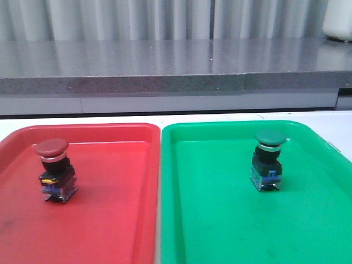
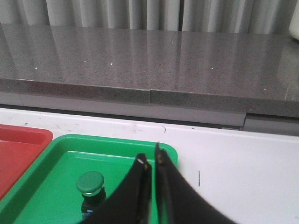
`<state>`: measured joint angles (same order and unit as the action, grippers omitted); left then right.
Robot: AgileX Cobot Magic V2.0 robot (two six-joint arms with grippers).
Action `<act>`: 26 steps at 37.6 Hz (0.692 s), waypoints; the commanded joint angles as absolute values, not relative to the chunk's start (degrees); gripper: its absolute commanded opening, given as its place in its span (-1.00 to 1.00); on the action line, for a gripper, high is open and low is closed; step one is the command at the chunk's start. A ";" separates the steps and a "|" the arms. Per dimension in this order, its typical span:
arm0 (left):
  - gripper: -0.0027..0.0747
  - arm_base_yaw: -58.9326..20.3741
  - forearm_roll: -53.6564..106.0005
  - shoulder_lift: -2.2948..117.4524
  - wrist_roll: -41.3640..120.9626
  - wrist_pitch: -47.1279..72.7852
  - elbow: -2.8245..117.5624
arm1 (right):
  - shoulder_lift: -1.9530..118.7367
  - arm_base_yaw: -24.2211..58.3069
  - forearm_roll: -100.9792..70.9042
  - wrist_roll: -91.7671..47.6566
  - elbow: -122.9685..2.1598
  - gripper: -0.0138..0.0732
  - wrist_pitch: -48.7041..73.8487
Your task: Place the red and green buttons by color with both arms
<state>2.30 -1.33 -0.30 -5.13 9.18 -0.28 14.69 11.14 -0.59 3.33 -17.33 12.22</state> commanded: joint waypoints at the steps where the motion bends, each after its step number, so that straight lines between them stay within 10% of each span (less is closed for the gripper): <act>1: -0.98 2.38 -0.85 -1.24 -5.48 4.72 -1.58 | 14.96 10.94 0.00 2.83 -18.99 -0.57 7.48; 26: -0.98 2.38 -0.85 -1.24 -5.48 4.72 -1.58 | 10.48 7.35 3.14 2.26 -11.05 -0.57 5.07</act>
